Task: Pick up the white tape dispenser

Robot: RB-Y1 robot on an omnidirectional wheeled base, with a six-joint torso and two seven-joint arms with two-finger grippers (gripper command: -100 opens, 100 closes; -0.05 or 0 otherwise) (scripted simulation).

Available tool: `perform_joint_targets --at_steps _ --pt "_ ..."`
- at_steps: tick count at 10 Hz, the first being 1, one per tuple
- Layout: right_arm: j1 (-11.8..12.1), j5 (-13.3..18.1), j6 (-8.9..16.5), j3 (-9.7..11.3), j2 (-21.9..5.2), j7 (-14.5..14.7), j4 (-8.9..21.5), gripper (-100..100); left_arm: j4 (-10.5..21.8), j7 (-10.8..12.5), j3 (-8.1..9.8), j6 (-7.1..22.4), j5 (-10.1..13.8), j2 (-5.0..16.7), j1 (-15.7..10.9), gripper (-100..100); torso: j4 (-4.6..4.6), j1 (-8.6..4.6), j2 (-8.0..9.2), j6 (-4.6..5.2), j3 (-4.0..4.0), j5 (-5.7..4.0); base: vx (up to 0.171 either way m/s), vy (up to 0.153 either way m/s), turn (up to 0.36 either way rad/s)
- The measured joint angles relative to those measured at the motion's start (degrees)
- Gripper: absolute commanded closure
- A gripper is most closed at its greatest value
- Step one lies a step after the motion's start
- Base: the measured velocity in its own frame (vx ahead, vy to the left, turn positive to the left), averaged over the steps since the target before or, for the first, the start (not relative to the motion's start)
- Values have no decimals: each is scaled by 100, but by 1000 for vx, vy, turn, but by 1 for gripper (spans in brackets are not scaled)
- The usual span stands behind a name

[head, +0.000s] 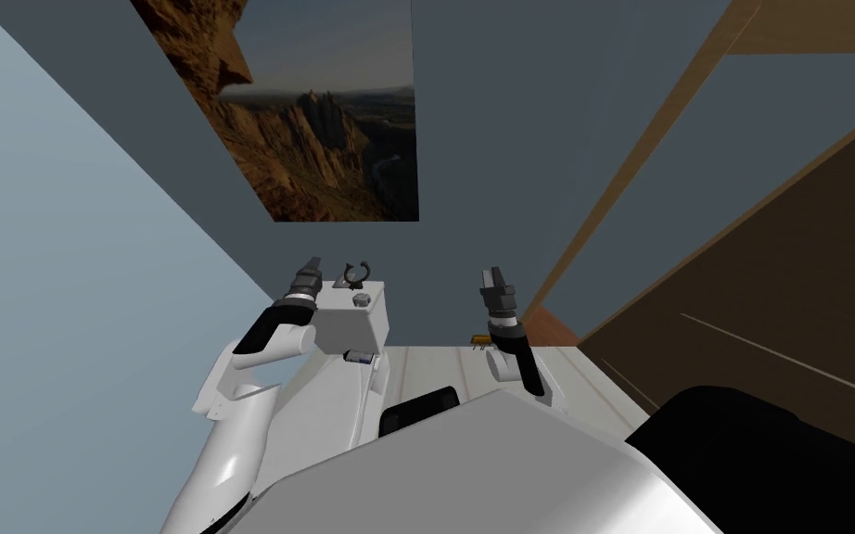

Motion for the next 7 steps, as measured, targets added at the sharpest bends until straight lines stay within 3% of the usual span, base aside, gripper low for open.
perform_joint_targets --at_steps 7 --pt "0 0 0 0 0 0 0 0 545 -156 168 1064 -118 50 -927 -100 1 11 4 0 2 2 -20 35 21"
